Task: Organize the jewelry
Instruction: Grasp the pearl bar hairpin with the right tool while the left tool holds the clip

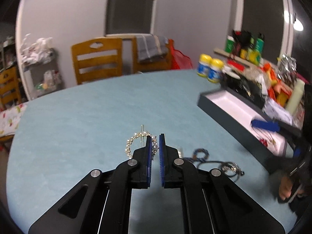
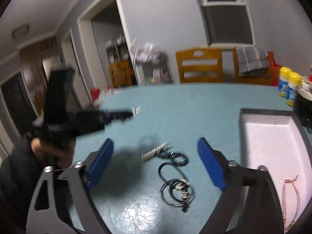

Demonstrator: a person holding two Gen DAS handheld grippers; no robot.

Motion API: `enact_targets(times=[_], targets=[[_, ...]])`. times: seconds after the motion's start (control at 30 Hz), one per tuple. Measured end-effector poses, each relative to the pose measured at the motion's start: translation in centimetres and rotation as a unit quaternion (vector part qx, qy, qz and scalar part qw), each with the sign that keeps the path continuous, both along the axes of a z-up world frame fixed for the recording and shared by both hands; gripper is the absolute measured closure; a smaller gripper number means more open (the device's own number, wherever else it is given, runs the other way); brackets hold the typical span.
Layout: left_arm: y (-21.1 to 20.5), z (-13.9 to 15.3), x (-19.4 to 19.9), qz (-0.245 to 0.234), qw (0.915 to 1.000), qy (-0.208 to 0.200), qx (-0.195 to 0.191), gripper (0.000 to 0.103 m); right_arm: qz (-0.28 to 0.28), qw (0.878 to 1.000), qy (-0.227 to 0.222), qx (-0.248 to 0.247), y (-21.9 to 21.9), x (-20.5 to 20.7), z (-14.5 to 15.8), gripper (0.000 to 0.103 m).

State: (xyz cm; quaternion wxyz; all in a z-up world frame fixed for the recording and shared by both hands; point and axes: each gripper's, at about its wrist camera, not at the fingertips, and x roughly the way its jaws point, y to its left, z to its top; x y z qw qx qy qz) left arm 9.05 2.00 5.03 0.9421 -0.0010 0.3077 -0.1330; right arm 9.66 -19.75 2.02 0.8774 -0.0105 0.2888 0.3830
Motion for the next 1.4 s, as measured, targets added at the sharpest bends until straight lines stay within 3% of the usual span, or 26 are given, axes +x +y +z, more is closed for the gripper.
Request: enact_targets(times=[0.03,0.27,0.43,0.73,0.9,1.1,1.27,1.4], targets=[[0.7,0.2,-0.1,0.012,0.9999,-0.006,-0.006,0.096,0.006,1.000,0.014,-0.013,1.1,0.3,-0.4,0.033],[3.8,0.8,-0.3,0.054,0.9979,-0.018,-0.029,0.096,0.032,0.990,0.052,-0.125,6.7,2.2,-3.4,0.050],[4.9,1.9,-0.8,0.071,0.9960,-0.042,-0.036,0.096,0.023,0.986,0.085,-0.139,8.2,3.8,-4.8,0.055],[5.5,2.7,-1.3,0.064,0.9950,-0.052,-0.056,0.096,-0.004,0.984,0.083,-0.160,10.0,5.0,-5.7,0.058],[5.6,3.2,-1.9,0.065,0.9940,-0.065,-0.060,0.096,-0.019,0.986,0.109,-0.121,9.6,5.3,-5.3,0.058],[6.7,3.7,-2.2,0.077,0.9913,-0.074,-0.077,0.096,-0.009,0.987,0.067,-0.144,9.8,5.0,-3.0,0.058],[7.6,3.6,-2.2,0.086,0.9900,-0.071,-0.087,0.096,-0.021,0.980,0.058,-0.190,10.1,6.2,-3.8,0.058],[7.5,3.7,-2.4,0.081,0.9904,-0.072,-0.086,0.096,-0.019,0.979,0.045,-0.196,10.2,6.9,-4.4,0.038]])
